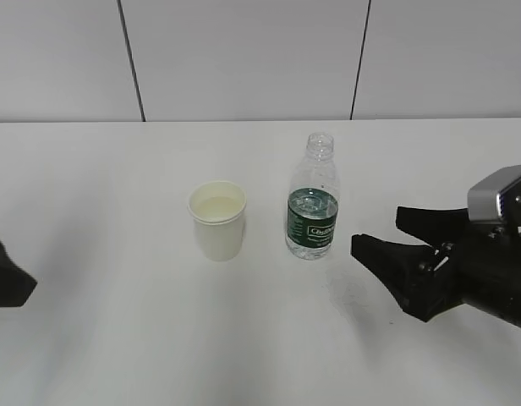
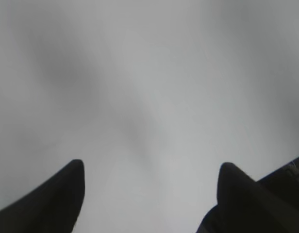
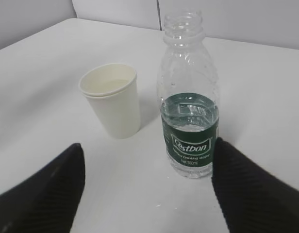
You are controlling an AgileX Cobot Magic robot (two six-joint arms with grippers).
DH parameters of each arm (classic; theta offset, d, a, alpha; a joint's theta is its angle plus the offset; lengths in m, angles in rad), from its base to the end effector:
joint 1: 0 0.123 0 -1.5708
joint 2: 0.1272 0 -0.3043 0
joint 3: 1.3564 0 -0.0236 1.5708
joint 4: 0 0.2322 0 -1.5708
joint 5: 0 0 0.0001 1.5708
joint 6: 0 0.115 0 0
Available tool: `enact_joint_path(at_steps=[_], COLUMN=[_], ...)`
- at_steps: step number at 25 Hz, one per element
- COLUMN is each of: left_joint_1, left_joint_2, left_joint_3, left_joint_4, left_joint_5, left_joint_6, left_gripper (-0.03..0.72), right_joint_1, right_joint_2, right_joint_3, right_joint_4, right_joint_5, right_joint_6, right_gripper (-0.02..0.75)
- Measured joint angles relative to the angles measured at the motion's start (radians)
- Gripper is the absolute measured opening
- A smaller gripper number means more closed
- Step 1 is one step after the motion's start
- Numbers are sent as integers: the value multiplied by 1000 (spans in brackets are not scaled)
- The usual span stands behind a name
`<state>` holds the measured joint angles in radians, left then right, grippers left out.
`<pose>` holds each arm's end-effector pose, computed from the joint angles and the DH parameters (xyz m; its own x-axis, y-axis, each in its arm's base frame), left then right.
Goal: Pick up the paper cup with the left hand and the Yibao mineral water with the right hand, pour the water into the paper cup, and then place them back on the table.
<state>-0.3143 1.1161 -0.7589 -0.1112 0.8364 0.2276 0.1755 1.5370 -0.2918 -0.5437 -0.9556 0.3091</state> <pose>0.1718 -0.0658 0.2696 -0.7868 0.4154 -0.4566 0.4687 0.8833 -0.0040 0.2312 0.0903 0.1941 -0.2548 -0.0696 -0.9645 -0.5653 0.8200 0.0901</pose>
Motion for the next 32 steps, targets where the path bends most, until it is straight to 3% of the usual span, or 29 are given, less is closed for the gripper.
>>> enact_joint_path(at_steps=[9,14,26,32], left_joint_1=[0,0,0,0], left_joint_2=[-347,-484,-813,-984], left_joint_3=[165,213,241,241], left_joint_4=[-42,-43,111,132], left_joint_5=[86,163,261,264], left_joint_6=[1,-67,-332,-374], left_gripper=[553,553,553,553], right_joint_1=[0,0,0,0], right_joint_2=[-42,-42,-100,-169], right_joint_3=[1,1,1,1], right_joint_4=[-19,-34,-52,-108], right_joint_5=[54,58,104,239], right_joint_6=[16,22,34,104], right_gripper=[594,594,594,594])
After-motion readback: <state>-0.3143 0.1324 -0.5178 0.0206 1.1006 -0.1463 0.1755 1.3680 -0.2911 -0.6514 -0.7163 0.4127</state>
